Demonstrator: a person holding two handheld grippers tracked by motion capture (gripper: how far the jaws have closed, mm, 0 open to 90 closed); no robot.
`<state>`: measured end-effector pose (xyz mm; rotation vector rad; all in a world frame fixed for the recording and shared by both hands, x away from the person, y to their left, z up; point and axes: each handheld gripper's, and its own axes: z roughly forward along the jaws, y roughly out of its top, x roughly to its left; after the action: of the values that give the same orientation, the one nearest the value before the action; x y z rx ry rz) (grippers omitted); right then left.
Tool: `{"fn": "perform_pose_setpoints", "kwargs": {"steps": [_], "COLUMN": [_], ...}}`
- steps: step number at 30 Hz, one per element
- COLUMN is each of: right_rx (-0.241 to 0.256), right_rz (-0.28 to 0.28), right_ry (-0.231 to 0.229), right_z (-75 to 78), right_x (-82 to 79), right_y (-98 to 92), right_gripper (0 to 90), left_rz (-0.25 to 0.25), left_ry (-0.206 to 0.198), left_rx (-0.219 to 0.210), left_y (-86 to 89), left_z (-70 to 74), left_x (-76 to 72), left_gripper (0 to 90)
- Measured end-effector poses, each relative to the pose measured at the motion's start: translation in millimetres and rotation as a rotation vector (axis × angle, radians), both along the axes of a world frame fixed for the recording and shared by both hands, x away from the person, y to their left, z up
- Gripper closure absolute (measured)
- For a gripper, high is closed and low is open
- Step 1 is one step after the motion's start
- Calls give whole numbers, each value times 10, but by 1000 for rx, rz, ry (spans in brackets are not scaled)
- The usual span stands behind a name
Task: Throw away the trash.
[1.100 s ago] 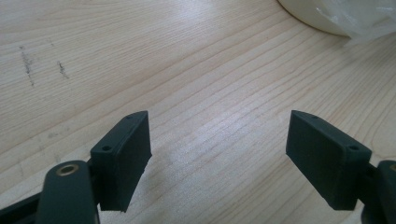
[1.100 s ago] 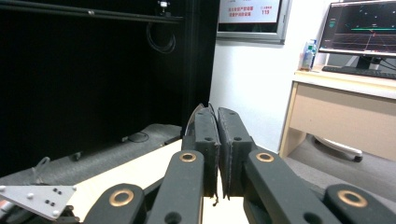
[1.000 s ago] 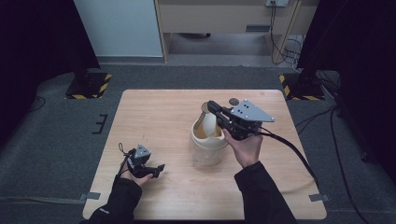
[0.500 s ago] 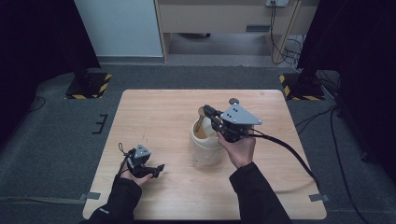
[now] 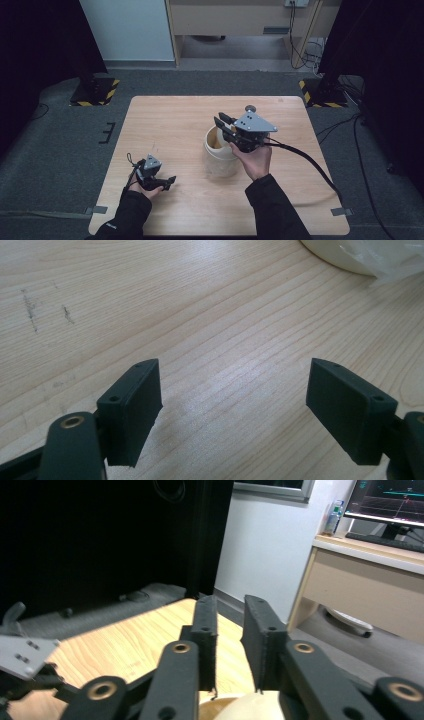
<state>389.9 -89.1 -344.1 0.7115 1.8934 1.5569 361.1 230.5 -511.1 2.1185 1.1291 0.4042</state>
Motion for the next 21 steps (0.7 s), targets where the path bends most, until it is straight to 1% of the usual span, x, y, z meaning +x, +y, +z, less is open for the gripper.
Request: {"fn": "perform_pose_setpoints", "kwargs": {"steps": [1,2,3,4,5,6,7,9,10,11,12,13,14,15,16,17,18,19,21], "right_rx": [20,20,38,38,54,54,77,135,135,179,179,195,198,198,207,225,225,228,231], "right_rz": [-3,-3,-11,-11,-19,-19,-26,-23,-23,-36,-36,-54,-58,-58,-65,-77,-77,-94,-112], "right_ry": [-3,-3,-14,-14,-24,-24,-32,-19,-19,-12,-12,-11,-7,-7,1,15,15,35,61], "right_z": [36,36,80,80,131,131,182,210,210,220,220,203,191,191,170,114,114,41,-53], "right_x": [-14,-14,-29,-29,-49,-49,-74,-90,-90,-109,-109,-143,-155,-155,-172,-199,-199,-228,-249], "right_y": [-30,-30,-74,-74,-129,-129,-195,-287,-287,-393,-393,-514,-555,-555,-611,-729,-729,-854,-977], "right_gripper": [716,716,682,682,650,650,618,562,562,508,508,468,448,448,427,397,397,371,346], "left_rz": [0,0,0,0,0,0,0,0,0,-3,-3,-3,-3,-4,-7,-10,-10,-15,-18], "left_ry": [0,0,1,1,3,3,4,6,6,10,10,14,14,16,19,25,25,32,35], "left_rx": [0,0,0,0,-1,-1,0,0,0,3,3,3,3,2,0,0,0,2,8], "left_y": [0,0,1,1,1,1,1,0,0,0,0,-1,-1,-2,-4,-10,-10,-18,-22], "left_z": [0,0,-1,-1,-2,-2,-4,-7,-7,-10,-10,-15,-15,-18,-22,-29,-29,-38,-46], "left_x": [0,0,0,0,0,0,-1,0,0,1,1,2,2,2,3,2,2,2,4], "left_gripper": [218,218,217,217,218,218,217,217,216,216,215,215,214,214,214,213,213,211,209]}}
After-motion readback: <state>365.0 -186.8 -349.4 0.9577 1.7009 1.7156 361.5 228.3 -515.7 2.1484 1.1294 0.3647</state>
